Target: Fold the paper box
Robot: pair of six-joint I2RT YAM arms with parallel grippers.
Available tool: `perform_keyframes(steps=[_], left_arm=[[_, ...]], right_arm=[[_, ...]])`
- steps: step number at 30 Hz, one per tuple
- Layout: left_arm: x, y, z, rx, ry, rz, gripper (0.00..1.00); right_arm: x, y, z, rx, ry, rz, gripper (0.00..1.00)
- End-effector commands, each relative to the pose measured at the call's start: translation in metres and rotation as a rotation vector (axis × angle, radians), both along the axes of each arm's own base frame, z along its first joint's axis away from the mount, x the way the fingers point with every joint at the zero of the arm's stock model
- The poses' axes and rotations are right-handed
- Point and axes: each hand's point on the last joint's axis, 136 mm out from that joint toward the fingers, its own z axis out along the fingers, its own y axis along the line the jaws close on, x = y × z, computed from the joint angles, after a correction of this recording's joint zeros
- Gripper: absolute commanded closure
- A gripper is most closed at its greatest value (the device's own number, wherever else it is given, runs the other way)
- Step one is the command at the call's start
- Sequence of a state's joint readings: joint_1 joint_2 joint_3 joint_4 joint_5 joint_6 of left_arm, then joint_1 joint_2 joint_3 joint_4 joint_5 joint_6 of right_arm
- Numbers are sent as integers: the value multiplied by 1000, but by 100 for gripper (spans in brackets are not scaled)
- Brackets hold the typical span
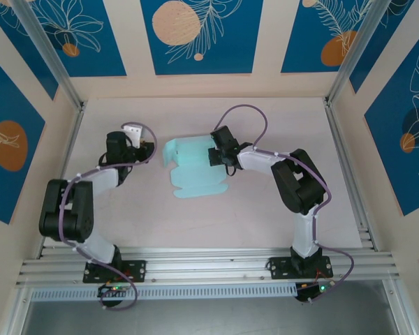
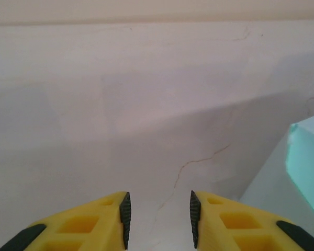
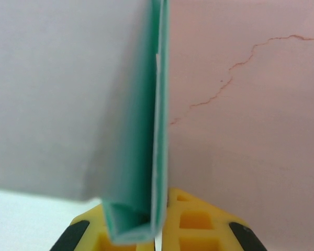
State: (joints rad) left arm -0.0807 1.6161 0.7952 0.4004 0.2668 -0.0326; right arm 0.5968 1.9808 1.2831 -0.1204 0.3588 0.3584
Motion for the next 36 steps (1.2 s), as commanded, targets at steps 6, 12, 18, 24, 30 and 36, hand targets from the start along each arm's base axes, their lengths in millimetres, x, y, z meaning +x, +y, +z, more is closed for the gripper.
perform_keyframes(steps=[6,12,18,24,30,36], left_arm=[[19,-16,-4,3,156,-73,67],[4,-29,-25,17,312,-63,68],[-5,-42,-42,-36,410,-26,69],[-10,-61,-42,-73,361,-75,69],[-23,-80,-39,-101,316,-147,69],[-39,-95,-40,-65,299,-214,65]], right_arm=[[-8,6,-9,-13,43,26,92],[-7,6,-8,-10,40,26,92],[-6,9,-9,-2,40,34,92],[-6,8,-9,0,40,31,92],[-4,9,-9,4,42,28,92],[-3,10,-9,7,45,28,92]])
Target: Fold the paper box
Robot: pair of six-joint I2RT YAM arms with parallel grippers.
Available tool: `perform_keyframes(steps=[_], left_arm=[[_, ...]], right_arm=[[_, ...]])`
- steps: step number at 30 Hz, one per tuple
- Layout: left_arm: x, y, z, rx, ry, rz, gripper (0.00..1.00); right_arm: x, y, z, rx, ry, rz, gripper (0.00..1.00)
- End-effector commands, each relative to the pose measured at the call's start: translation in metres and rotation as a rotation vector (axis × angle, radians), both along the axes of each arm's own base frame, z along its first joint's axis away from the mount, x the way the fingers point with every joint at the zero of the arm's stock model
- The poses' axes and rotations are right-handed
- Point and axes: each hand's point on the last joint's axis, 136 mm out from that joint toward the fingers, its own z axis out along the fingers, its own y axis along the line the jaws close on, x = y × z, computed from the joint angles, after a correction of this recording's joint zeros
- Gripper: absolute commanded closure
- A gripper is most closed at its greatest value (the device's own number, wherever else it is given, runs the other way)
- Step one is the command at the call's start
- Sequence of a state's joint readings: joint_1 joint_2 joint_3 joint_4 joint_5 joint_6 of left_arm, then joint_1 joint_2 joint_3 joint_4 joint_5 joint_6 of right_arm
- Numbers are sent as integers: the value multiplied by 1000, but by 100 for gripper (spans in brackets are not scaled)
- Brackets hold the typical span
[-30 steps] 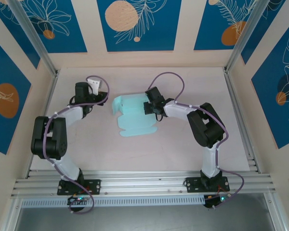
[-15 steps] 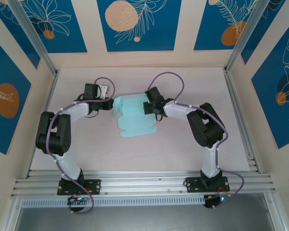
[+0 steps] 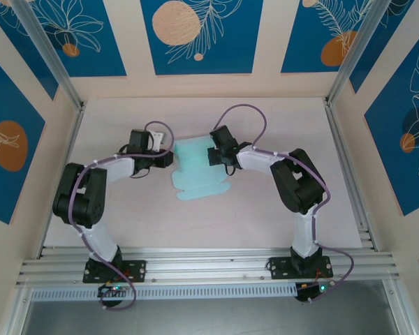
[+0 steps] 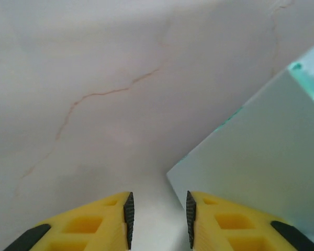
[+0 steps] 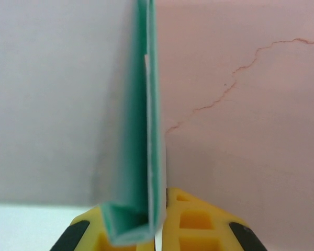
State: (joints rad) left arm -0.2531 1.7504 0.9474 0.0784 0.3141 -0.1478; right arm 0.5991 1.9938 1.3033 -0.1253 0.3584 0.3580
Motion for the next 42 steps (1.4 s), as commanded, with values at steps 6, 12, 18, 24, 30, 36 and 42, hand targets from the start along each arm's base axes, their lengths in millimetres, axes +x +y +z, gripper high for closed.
perform_keyframes(steps=[6,12,18,24,30,36,42], left_arm=[[-19,-14,16,-14,-50,-81,60],[-28,-14,18,-10,-51,-103,53],[-18,-22,26,-23,-85,-123,52],[-2,-27,27,15,-141,-118,50],[15,-27,21,78,-167,-83,48],[32,-16,15,128,-189,13,50],[48,-6,13,183,-226,98,57]], right_arm=[[-6,7,-10,6,47,28,92],[-5,8,-11,9,50,28,92],[-6,10,-12,7,51,34,92],[-7,10,-11,8,49,43,92],[-9,11,-11,9,51,50,92],[-11,13,-11,13,52,63,92],[-11,15,-13,19,56,66,92]])
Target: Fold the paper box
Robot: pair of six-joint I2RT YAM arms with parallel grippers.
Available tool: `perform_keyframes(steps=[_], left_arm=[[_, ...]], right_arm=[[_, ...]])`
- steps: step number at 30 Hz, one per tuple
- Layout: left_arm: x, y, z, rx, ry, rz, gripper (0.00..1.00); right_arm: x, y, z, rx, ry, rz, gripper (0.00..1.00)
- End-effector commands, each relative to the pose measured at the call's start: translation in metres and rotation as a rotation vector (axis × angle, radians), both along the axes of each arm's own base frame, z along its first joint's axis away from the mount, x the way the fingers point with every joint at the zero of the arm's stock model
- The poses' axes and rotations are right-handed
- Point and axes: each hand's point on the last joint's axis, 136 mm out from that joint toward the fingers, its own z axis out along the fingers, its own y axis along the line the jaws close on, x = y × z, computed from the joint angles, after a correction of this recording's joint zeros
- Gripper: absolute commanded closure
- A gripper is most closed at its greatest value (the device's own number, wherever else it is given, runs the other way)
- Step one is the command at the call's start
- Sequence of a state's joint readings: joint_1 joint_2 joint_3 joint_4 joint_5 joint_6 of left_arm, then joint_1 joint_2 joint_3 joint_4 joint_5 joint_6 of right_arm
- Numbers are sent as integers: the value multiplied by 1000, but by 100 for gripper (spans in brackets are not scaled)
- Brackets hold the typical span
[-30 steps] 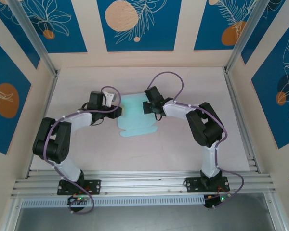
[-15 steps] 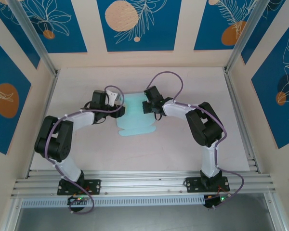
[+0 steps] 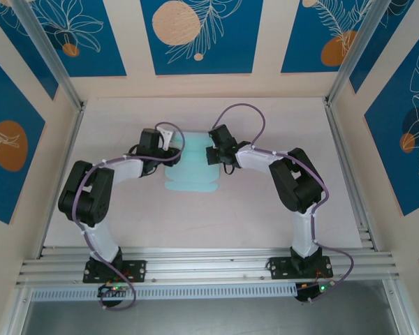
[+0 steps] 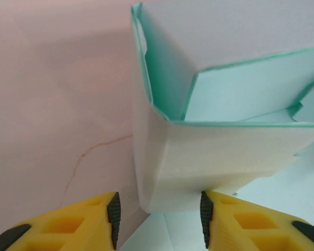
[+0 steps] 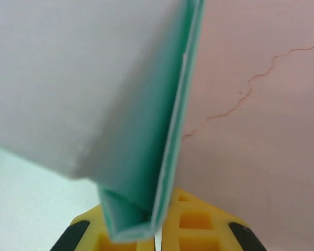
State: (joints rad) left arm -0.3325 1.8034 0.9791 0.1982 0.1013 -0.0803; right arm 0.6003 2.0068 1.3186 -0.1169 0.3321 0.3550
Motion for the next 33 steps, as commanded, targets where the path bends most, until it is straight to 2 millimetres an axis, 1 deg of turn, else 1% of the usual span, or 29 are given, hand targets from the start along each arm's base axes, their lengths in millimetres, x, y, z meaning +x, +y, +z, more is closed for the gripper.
perform_keyframes(steps=[1,4,9,12,14,16,20,21,23,26,28,30,33], left_arm=[[23,2,10,26,-74,67,57],[31,-4,12,30,-106,64,62],[44,-12,13,45,-142,52,65],[49,-15,15,37,-165,43,65],[49,-18,18,22,-184,30,63],[49,-18,21,16,-208,32,60],[52,-11,25,53,-253,48,58],[54,-9,25,68,-256,54,57],[59,-9,27,83,-264,55,49],[64,-12,28,81,-276,45,46],[68,-13,30,67,-275,42,43],[72,-14,30,51,-269,43,43],[79,-11,29,32,-261,54,47]], right_arm=[[-12,8,-13,-1,54,48,92],[-11,10,-13,-1,55,49,92],[-9,11,-14,-3,57,48,92],[-7,10,-14,-4,56,46,92],[-6,11,-14,-1,56,46,92],[-5,11,-13,3,58,45,92],[-3,13,-11,10,55,54,93],[-3,14,-10,13,54,56,93],[-3,14,-10,14,52,57,93],[-2,15,-9,17,50,64,93],[-2,16,-8,22,48,72,93],[-3,17,-9,21,51,74,93],[-3,18,-8,27,48,84,93]])
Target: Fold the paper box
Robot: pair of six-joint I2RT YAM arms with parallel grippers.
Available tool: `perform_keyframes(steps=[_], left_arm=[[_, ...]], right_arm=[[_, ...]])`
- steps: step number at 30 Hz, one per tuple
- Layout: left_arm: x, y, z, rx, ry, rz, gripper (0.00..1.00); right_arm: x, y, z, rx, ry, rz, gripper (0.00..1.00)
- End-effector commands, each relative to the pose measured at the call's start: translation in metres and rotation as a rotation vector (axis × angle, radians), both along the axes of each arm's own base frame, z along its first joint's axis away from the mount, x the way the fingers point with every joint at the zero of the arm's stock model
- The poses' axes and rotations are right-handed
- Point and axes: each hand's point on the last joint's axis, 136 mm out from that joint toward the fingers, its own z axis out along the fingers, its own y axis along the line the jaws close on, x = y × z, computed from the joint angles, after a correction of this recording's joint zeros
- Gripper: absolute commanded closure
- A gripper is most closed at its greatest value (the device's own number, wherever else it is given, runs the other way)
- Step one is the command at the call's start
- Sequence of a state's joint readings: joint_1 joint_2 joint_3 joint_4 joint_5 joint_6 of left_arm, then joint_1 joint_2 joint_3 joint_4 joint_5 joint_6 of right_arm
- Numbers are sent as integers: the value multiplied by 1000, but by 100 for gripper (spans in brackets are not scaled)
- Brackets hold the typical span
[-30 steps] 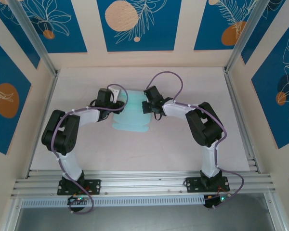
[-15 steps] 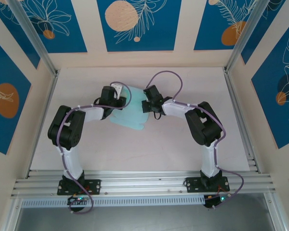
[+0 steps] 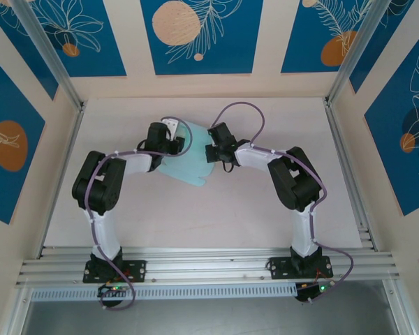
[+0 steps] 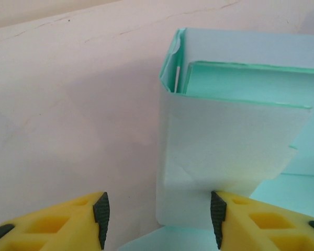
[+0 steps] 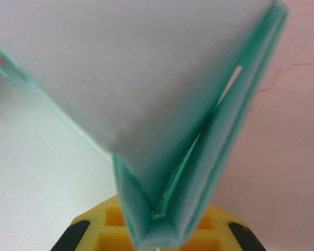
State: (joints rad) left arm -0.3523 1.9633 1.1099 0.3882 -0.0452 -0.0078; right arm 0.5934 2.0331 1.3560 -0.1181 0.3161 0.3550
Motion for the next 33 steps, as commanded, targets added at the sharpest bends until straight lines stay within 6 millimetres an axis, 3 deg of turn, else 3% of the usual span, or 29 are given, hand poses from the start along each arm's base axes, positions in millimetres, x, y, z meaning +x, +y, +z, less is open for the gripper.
perform_keyframes(steps=[1,10,17,26,33], left_arm=[[19,-5,18,-56,-60,-13,48],[29,-20,21,-174,-60,-155,51],[32,-13,26,-214,-29,-209,51],[2,-18,30,-229,-4,-311,49],[-29,-22,31,-234,21,-340,47]], right_arm=[[-11,15,-9,15,49,86,93],[-12,21,-9,42,55,115,96],[-10,18,-7,70,68,130,100],[-17,18,4,73,98,190,100],[-41,22,23,95,200,252,100]])
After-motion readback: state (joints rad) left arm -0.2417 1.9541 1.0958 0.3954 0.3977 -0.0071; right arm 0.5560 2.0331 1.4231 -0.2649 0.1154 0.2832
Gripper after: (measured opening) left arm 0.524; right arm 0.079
